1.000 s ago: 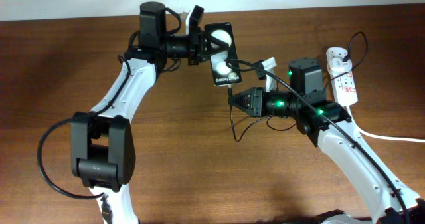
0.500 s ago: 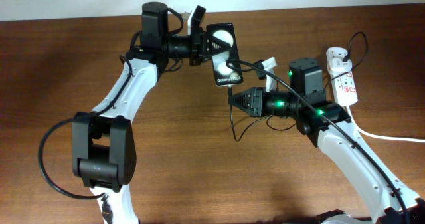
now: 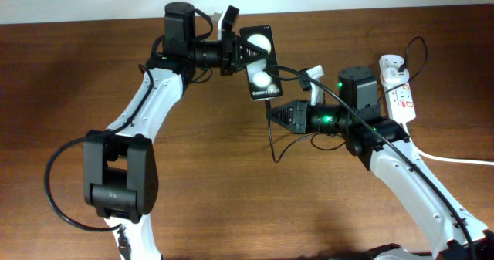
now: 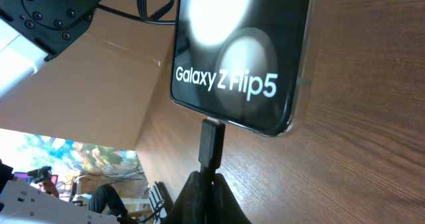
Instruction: Plug charger to phone and switch on socket
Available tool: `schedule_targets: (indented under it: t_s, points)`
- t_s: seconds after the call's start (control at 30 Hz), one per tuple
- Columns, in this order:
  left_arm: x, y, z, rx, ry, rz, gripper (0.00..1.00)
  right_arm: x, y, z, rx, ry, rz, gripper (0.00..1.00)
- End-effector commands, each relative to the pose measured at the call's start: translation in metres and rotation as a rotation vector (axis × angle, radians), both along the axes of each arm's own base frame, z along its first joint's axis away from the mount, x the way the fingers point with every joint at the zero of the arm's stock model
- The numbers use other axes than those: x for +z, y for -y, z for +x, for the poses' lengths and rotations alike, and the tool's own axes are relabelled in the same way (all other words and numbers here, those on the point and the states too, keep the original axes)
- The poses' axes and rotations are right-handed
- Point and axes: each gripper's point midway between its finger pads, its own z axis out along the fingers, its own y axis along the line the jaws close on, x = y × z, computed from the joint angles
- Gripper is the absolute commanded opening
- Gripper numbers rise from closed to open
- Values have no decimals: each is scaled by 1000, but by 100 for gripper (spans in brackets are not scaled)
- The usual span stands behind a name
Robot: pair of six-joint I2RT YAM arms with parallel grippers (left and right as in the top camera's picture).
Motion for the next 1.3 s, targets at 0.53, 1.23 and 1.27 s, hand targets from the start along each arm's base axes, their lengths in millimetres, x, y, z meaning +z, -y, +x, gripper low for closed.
schedule_targets:
  t_s: [0.53,1.23,1.27]
  points:
    - [11,6,-21,-125,32,-56,0,1,5,13,-19,20,13,10]
    - [-85,-19,-10,72,57,361,0,-33,19,7,-85,-81,-114,94]
    - [-91,-22,-12,70,52,392,0,-33,20,8,-85,-76,-118,94]
